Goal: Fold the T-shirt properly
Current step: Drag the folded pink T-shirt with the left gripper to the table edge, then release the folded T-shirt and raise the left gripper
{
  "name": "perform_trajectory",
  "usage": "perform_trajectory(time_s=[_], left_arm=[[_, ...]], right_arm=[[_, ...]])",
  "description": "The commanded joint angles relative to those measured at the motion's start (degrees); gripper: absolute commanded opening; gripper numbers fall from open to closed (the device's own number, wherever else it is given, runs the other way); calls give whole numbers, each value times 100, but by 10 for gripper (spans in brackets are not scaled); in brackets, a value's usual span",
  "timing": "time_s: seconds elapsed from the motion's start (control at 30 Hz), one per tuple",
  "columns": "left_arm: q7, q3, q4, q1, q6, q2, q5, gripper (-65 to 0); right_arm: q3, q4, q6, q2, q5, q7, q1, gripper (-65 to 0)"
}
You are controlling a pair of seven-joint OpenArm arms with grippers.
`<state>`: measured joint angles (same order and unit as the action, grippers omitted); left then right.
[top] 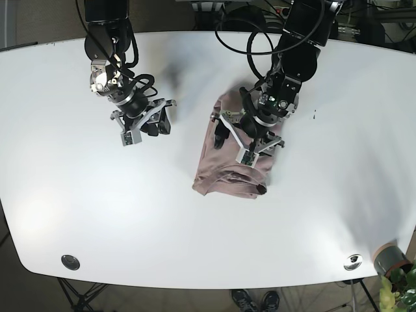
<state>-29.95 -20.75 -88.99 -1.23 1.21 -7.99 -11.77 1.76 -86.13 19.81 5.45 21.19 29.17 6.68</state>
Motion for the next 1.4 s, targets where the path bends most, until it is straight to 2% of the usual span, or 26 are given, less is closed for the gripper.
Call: perform_trajectory(time_s=[0.0,0.17,0.27,0.7,0.8,1.0,1.1,1.23,1.37], left_arm=[[257,23,350,-39,-64,-14,-14,-217],[670,445,1378,84,-38,-32,-32,-217],[705,770,1598,128,-29,-243,-41,-217],[688,1526,1906,242,24,-1957,-49,-217],[688,1772,2345,207,498,-2291,-49,-217],[741,2845,3761,-162,1826,-2660,-23,-217],[811,2959,4490,-487,2309,-2933,-23,-219],[1330,2959,5220,-734,2564,-3232,-23,-218],[1549,2950,5466,-716,2652,-3513,-23,-218]], right_arm=[[4,-121,80,-13,83,-99,-74,-463],[4,-121,80,-13,83,-90,-66,-463],[4,-121,80,-13,83,-90,-66,-463],[4,-394,71,-22,83,-90,-57,-463],[4,-420,71,-22,83,-90,-66,-463],[4,-429,71,-22,83,-90,-57,-463],[4,-622,71,-22,83,-90,-4,-463],[-13,-816,71,-40,83,-90,145,-463],[-22,-930,71,-40,74,-90,172,-463]])
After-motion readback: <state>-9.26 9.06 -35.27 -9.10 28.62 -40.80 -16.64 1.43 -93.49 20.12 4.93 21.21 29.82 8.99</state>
